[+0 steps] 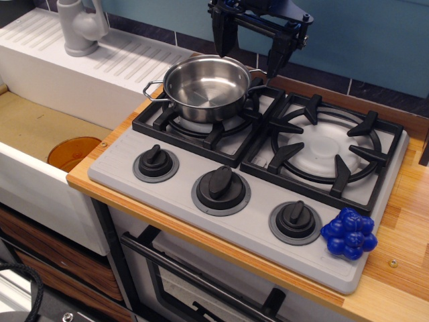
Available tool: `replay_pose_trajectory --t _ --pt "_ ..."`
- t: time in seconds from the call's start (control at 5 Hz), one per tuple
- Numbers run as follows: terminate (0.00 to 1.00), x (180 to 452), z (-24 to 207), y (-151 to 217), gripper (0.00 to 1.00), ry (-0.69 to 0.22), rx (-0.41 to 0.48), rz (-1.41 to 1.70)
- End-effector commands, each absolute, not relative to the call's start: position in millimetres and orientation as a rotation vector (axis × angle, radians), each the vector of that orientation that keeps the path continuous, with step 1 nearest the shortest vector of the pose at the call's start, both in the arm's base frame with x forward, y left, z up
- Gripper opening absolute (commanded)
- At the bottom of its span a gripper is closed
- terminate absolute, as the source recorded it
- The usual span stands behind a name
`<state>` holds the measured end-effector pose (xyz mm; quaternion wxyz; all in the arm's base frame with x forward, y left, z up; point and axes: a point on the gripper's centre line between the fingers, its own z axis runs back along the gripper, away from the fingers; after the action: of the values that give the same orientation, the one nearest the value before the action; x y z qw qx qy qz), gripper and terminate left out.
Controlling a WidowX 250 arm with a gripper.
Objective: Put pot or pan on stove and put blueberry in pot or pan
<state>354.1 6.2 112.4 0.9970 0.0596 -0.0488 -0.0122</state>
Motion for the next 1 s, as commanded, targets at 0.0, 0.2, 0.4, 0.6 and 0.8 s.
replay_pose_trajectory --t 0.0,0.2,0.4,0.6,0.8 --pt "0.00 354 112 6 1.00 -0.098 0.119 -0.024" --pt "0.00 361 92 6 1.00 -0.139 0.112 -0.016" --pt "0.00 365 73 6 1.00 -0.176 0.102 -0.015" --pt "0.00 367 60 5 1.00 -0.197 0.104 -0.017" --pt "0.00 366 54 3 1.00 -0.196 0.106 -0.009"
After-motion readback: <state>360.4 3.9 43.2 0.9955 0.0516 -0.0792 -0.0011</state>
